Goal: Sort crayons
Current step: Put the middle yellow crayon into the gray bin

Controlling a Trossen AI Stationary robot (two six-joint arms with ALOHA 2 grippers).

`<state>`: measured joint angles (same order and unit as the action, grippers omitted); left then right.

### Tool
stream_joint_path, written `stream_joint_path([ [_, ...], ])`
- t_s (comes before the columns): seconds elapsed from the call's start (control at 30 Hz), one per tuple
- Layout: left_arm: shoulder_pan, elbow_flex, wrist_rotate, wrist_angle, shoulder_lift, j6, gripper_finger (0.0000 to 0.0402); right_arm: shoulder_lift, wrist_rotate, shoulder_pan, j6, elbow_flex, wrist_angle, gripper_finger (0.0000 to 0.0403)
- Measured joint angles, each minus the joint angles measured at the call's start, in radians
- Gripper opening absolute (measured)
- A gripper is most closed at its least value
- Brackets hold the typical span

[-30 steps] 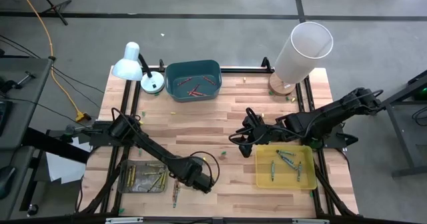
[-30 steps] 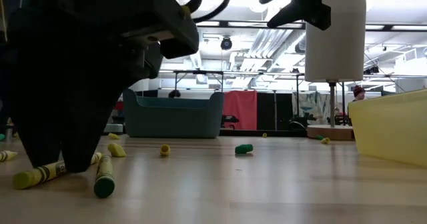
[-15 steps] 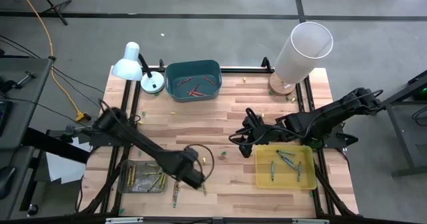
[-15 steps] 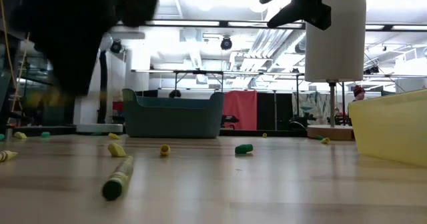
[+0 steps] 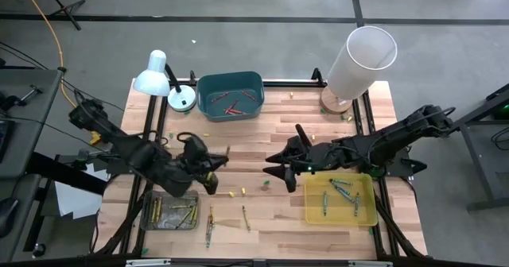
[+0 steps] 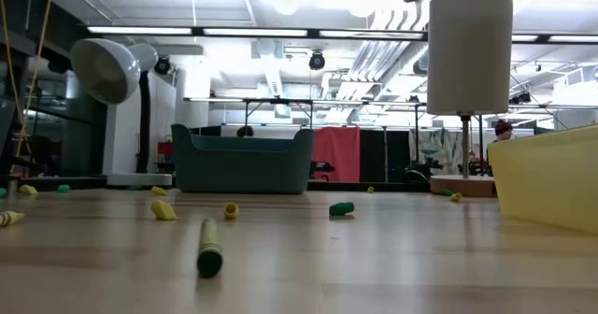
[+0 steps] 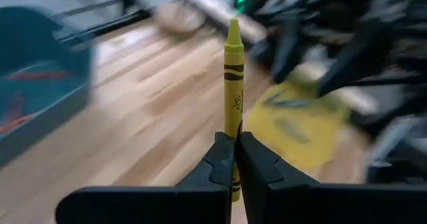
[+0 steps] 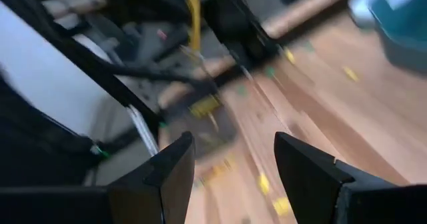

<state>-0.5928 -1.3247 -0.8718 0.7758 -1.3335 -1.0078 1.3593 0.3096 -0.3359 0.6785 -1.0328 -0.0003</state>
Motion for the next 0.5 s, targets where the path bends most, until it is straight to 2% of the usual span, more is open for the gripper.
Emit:
stream_joint_path([
  [0.07, -0.004, 0.099, 0.025, -0.215, 0.047, 0.101, 0.0001, 0.021, -0.001, 0.000, -0.053, 0.000, 0.118, 0.0200],
  [0.2, 0.012, 0.316, 0.158, -0.662, 0.078, 0.269, 0.0000, 0.084, -0.004, 0.008, -0.124, 0.000, 0.334, 0.0200],
  [0.27, 0.027, 0.381, 0.203, -0.797, 0.081, 0.285, 0.0000, 0.113, -0.004, 0.015, -0.129, 0.000, 0.397, 0.0200],
  [0.37, 0.037, 0.404, 0.213, -0.789, 0.108, 0.262, 0.0000, 0.139, -0.004, 0.022, -0.101, 0.000, 0.419, 0.0200],
  [0.5, 0.009, 0.403, 0.284, -0.534, 0.184, 0.115, 0.0000, 0.142, -0.004, 0.022, -0.075, 0.000, 0.384, 0.0200],
])
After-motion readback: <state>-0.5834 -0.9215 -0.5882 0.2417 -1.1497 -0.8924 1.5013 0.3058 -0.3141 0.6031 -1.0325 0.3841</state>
